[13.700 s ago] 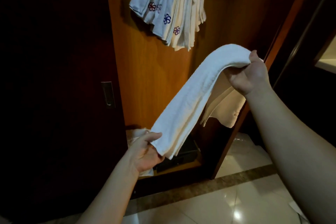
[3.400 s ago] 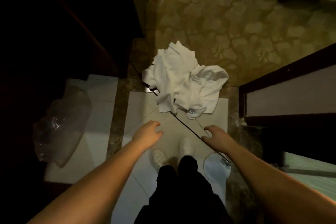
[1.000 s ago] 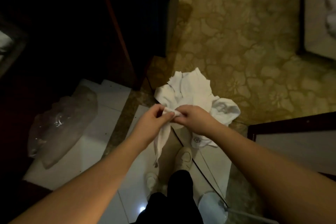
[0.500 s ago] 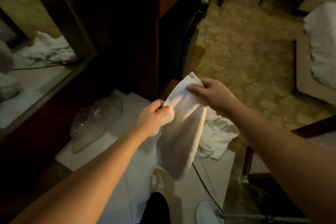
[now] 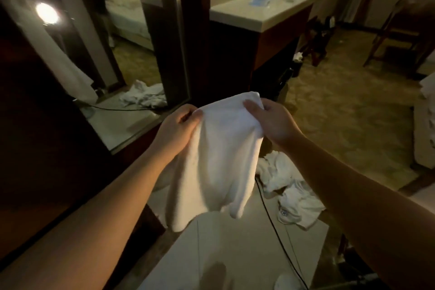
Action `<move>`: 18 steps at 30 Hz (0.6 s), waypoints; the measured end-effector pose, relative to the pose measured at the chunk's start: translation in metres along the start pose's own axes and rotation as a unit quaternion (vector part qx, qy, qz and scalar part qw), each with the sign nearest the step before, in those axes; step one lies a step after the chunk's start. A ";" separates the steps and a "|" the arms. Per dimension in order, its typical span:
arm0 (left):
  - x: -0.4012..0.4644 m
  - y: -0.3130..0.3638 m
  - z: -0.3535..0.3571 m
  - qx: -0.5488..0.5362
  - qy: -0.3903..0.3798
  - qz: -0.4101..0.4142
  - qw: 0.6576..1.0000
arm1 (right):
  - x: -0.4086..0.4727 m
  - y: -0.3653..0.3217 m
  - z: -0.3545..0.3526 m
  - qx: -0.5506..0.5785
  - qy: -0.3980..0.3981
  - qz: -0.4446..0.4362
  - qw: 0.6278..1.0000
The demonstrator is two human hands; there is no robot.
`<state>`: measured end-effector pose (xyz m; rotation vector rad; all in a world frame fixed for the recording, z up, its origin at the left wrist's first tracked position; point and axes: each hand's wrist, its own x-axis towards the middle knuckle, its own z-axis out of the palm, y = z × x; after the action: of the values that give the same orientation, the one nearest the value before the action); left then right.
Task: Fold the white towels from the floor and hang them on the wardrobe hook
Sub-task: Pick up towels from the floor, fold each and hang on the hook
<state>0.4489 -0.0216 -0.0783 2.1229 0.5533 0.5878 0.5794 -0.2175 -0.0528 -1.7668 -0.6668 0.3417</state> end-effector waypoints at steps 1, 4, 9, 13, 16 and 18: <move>-0.013 0.005 -0.021 0.002 0.015 -0.001 1.000 | -0.011 -0.015 0.012 0.006 -0.004 -0.013 1.000; -0.049 0.013 -0.073 0.037 0.049 -0.009 0.998 | -0.040 -0.057 0.050 0.018 -0.006 -0.049 0.999; -0.120 0.009 -0.157 0.025 0.064 -0.006 0.998 | -0.086 -0.124 0.109 0.008 -0.016 -0.099 0.995; -0.190 -0.007 -0.228 0.079 -0.054 -0.047 0.994 | -0.130 -0.160 0.159 0.024 -0.042 -0.116 0.992; -0.241 -0.026 -0.277 0.128 -0.124 -0.099 0.979 | -0.167 -0.180 0.197 0.048 -0.041 -0.118 0.991; -0.274 -0.043 -0.308 0.176 -0.139 -0.123 0.967 | -0.190 -0.189 0.218 0.067 -0.043 -0.114 0.990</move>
<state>0.0444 0.0336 -0.0065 2.3655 0.7898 0.0494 0.2593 -0.1263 0.0411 -1.5385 -0.8785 0.2998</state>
